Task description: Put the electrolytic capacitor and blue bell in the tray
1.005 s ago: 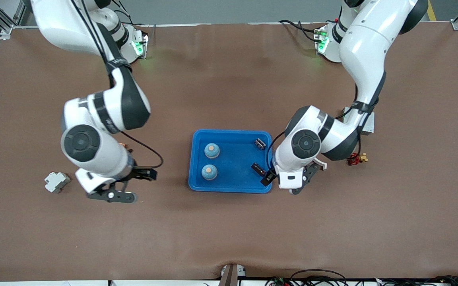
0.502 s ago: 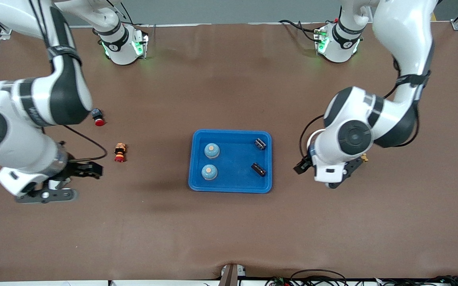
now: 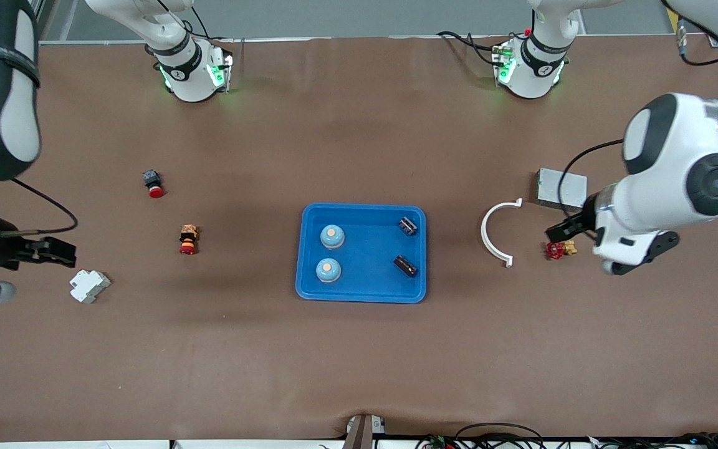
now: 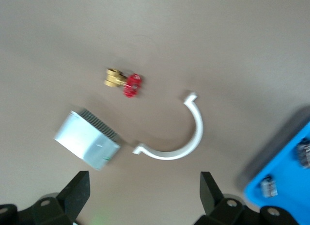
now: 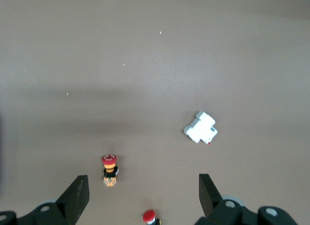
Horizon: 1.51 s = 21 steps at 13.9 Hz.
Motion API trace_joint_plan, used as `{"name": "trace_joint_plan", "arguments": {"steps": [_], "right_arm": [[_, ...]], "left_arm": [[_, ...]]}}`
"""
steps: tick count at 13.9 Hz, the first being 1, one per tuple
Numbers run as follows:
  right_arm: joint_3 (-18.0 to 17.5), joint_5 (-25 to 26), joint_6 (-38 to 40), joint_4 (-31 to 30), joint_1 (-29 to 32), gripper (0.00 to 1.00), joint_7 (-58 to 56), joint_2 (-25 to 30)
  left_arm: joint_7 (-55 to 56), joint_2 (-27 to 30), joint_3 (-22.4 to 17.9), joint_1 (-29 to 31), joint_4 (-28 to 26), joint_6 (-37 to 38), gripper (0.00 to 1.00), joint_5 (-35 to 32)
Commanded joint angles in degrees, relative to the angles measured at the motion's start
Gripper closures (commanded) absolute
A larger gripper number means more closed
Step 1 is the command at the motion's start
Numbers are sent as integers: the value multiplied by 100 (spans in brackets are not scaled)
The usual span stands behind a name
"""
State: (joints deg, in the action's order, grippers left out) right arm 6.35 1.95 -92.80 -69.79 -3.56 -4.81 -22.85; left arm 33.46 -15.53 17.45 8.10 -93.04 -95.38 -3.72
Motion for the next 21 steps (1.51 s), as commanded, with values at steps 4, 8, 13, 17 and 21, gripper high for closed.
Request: {"name": "trace_joint_plan", "arguments": {"steps": [4,8,13,17,21], "right_arm": [[-117,-318,-167,-1552,374,0,-135,1298],[-108,-318,-212,-2064,453,0,-134,1792],[-108,-318,-80,-2073,462,0,-47,1995],[-108,-318,209,-2064,471,0,190,2065],[-108,-380,552,-2012,471,0,270,2171]], "left_arm": [[-2052,920,13,1018,-864,-51,0,134],[-2467,982,-31,1203,-664,-78,0,126],[-2458,711,-49,1388,371,-42,0,143],[-2283,516,-232,881,805,-104,0,47],[-2335,551,-1900,-866,1077,-95,0,117]]}}
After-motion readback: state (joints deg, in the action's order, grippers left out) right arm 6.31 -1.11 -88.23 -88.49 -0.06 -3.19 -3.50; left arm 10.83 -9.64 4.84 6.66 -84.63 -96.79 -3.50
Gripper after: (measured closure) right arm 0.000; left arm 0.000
